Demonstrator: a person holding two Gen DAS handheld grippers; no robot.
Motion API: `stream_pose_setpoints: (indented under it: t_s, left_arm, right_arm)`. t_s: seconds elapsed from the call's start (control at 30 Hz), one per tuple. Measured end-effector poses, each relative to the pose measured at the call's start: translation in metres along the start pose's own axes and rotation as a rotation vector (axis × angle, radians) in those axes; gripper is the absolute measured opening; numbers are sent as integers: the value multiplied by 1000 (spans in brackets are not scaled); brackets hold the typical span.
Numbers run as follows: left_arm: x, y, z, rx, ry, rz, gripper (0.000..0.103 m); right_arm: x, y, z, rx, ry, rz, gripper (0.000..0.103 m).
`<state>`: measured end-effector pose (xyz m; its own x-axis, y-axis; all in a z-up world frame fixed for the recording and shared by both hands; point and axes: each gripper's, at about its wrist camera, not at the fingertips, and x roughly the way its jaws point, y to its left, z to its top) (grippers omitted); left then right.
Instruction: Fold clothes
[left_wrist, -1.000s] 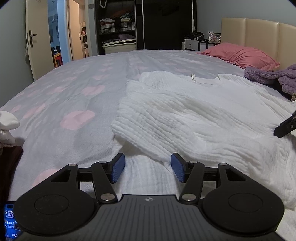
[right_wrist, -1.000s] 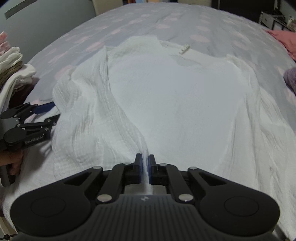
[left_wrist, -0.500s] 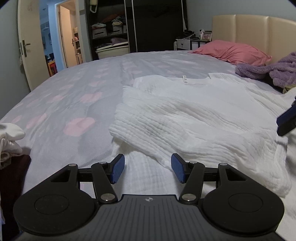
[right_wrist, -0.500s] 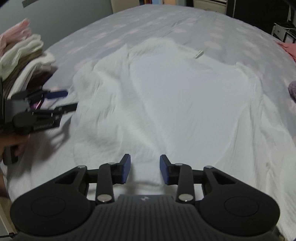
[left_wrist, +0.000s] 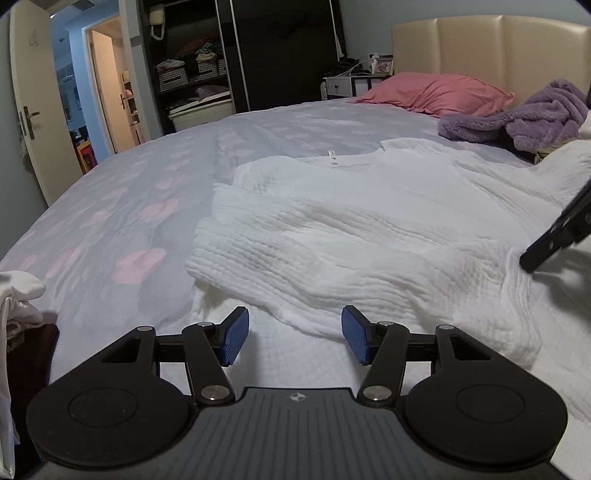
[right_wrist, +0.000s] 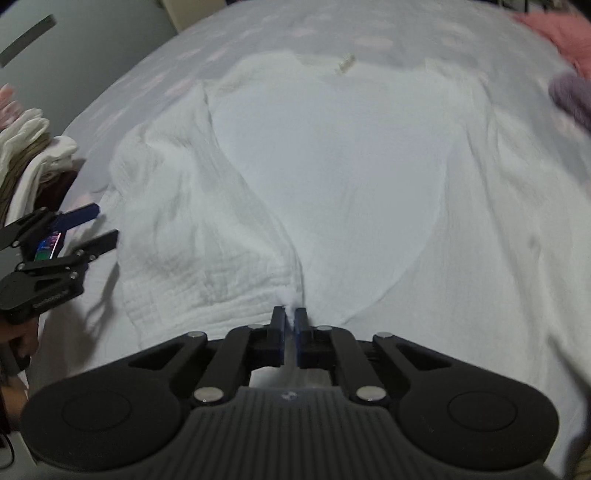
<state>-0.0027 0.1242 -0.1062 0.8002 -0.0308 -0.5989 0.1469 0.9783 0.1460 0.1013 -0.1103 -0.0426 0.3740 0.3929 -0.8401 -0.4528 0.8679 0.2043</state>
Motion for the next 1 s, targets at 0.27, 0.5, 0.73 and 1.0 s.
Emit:
stream_pose_setpoints:
  t_s: [0.27, 0.5, 0.73, 1.0]
  left_arm:
    - [2, 4, -2, -13, 5, -2, 54]
    - [5, 4, -5, -12, 13, -7, 54]
    - [8, 3, -9, -10, 23, -11, 54]
    - [9, 3, -4, -19, 5, -19, 54]
  right_arm:
    - [-13, -18, 17, 0, -22, -122, 6]
    - [4, -16, 9, -16, 69, -198, 26]
    - [-10, -3, 25, -47, -63, -181, 32]
    - [8, 34, 44, -150, -90, -99, 33]
